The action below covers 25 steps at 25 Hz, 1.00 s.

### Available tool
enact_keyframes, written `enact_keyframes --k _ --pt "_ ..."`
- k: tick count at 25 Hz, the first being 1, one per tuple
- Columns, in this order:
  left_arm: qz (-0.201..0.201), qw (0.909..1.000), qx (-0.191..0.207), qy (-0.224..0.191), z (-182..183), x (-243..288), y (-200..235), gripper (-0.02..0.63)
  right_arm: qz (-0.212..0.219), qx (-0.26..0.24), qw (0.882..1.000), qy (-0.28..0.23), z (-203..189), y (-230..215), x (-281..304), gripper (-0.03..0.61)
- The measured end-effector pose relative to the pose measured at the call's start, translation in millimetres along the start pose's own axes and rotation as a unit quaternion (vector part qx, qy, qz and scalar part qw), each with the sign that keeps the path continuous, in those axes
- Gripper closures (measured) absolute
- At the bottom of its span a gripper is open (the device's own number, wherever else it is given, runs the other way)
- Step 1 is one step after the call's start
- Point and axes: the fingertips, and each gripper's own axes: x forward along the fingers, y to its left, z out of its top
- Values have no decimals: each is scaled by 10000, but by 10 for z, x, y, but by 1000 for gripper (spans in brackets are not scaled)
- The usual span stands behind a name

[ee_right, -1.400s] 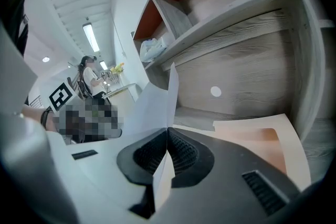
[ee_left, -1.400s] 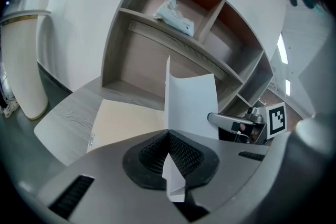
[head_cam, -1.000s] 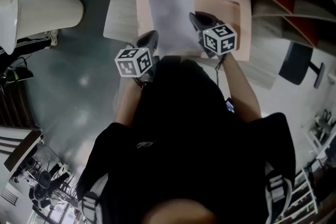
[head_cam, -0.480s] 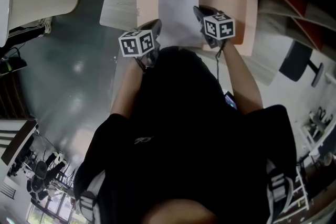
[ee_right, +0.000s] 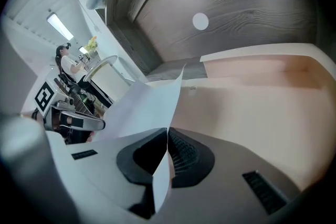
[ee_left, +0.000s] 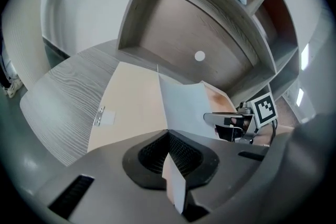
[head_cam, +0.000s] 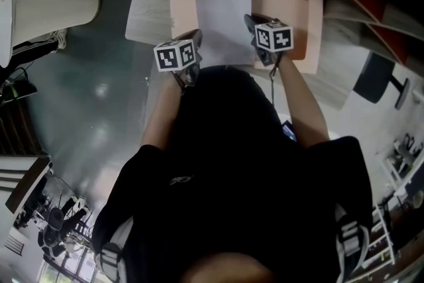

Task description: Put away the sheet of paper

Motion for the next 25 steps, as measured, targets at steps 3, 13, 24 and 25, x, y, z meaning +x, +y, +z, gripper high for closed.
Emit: enact_keyframes --k 3,13,24,25 --pt "19 10000 6 -26 34 8 -6 569 -8 -11 10000 19 -6 -15 3 558" --pt "-136 9999 63 -41 113 81 -165 569 -107 225 9997 66 17 -155 15 558" --pt "-140 9991 391 98 104 121 -241 569 -103 497 9986 157 40 -222 30 558" --pt "-151 9991 379 97 110 125 -243 569 -128 517 9984 164 41 -234 22 558"
